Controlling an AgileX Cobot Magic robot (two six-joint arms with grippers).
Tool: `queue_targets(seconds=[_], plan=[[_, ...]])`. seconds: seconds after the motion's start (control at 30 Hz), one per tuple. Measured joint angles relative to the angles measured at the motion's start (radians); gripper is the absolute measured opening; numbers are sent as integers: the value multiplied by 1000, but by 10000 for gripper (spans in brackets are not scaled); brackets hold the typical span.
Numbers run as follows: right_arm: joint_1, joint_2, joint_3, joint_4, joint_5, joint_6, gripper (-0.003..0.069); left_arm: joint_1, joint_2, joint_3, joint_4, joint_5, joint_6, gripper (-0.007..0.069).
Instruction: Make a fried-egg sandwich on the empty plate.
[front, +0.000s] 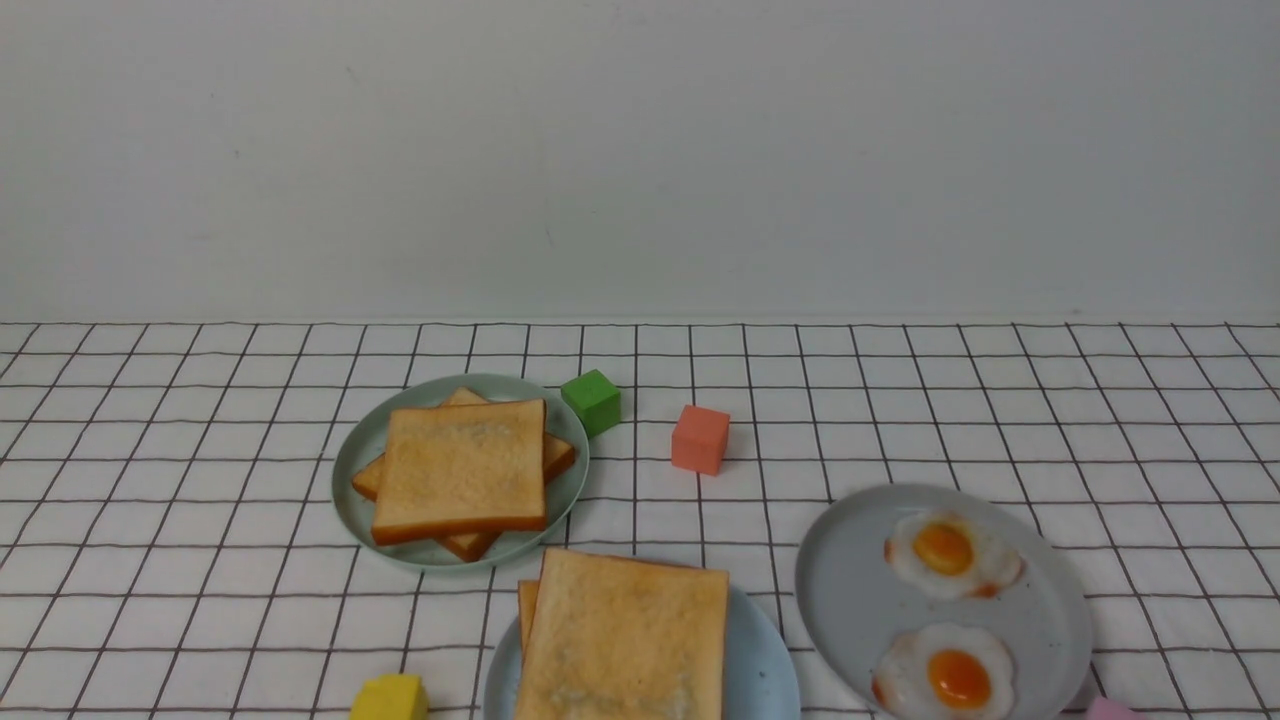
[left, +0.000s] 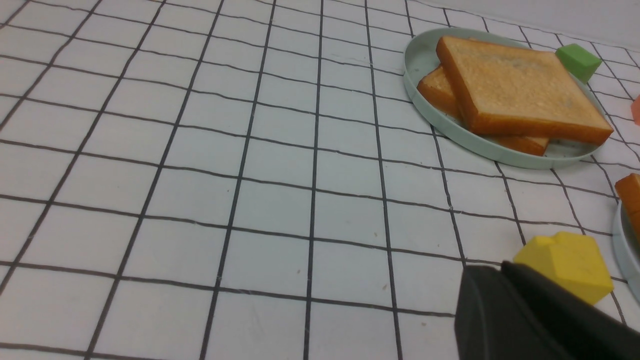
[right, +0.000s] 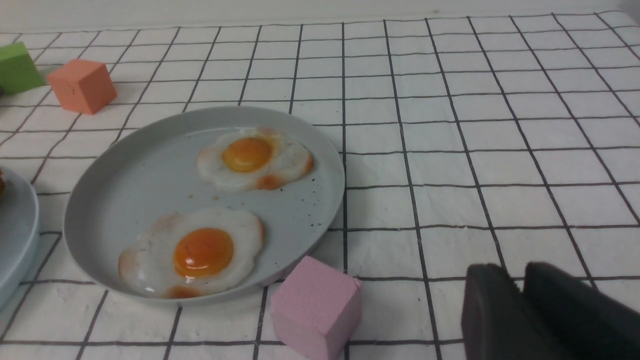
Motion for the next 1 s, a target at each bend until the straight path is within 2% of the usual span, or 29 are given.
queue_targets(seconds=[1.0], plan=[[0,0,1,-5,-1,8,153,0,0,0,0,0,0,77]])
